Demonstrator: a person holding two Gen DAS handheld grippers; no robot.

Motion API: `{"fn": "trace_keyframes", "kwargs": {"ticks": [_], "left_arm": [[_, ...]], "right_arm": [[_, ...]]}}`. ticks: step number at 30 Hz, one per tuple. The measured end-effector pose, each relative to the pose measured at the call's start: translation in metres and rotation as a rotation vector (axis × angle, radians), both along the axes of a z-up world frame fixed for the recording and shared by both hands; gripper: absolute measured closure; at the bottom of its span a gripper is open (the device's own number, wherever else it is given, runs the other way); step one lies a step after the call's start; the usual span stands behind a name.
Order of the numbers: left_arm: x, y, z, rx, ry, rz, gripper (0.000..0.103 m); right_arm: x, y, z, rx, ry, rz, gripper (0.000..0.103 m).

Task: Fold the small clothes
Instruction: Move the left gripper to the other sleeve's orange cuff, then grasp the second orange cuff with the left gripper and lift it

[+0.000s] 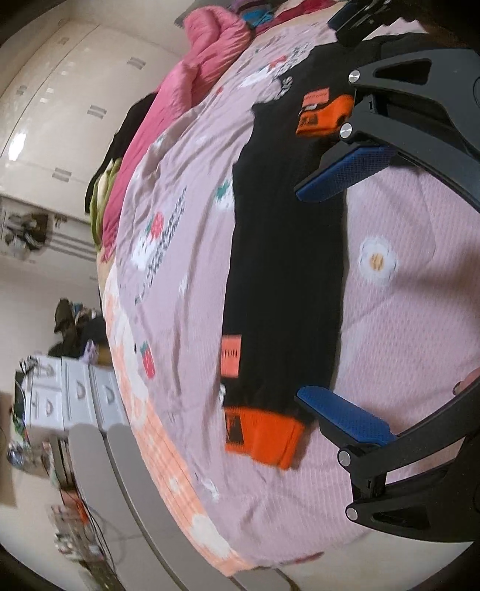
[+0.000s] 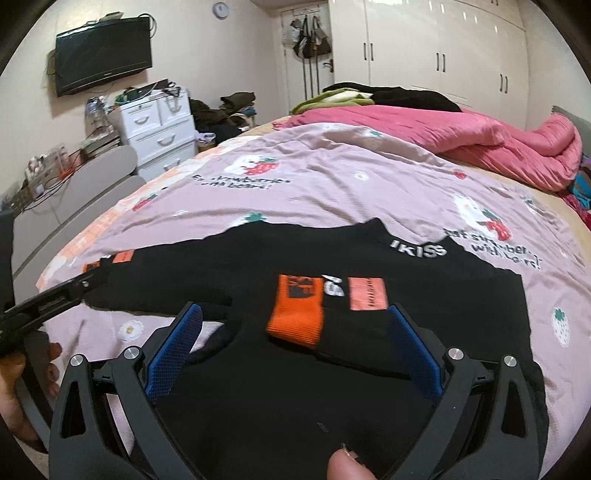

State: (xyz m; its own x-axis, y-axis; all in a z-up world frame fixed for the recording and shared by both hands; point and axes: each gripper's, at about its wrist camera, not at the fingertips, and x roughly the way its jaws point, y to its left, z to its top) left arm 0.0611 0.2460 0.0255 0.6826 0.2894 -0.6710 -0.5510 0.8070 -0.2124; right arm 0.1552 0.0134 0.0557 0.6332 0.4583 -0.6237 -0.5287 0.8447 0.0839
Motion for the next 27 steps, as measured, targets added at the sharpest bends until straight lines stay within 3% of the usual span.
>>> {"fn": "trace_keyframes", "kwargs": {"ticks": [17,27], "left_arm": [[-0.025,0.067,-0.028,-0.117,0.018,0.229,0.009],[-0.032,0.095,-0.053,-0.284,-0.017,0.280,0.009]], "right_arm": [[-0.006,0.061,0.008,-0.024,-0.025,0.093,0.004],[-0.010,0.082,-0.005,-0.018,0.013,0.131,0.004]]}}
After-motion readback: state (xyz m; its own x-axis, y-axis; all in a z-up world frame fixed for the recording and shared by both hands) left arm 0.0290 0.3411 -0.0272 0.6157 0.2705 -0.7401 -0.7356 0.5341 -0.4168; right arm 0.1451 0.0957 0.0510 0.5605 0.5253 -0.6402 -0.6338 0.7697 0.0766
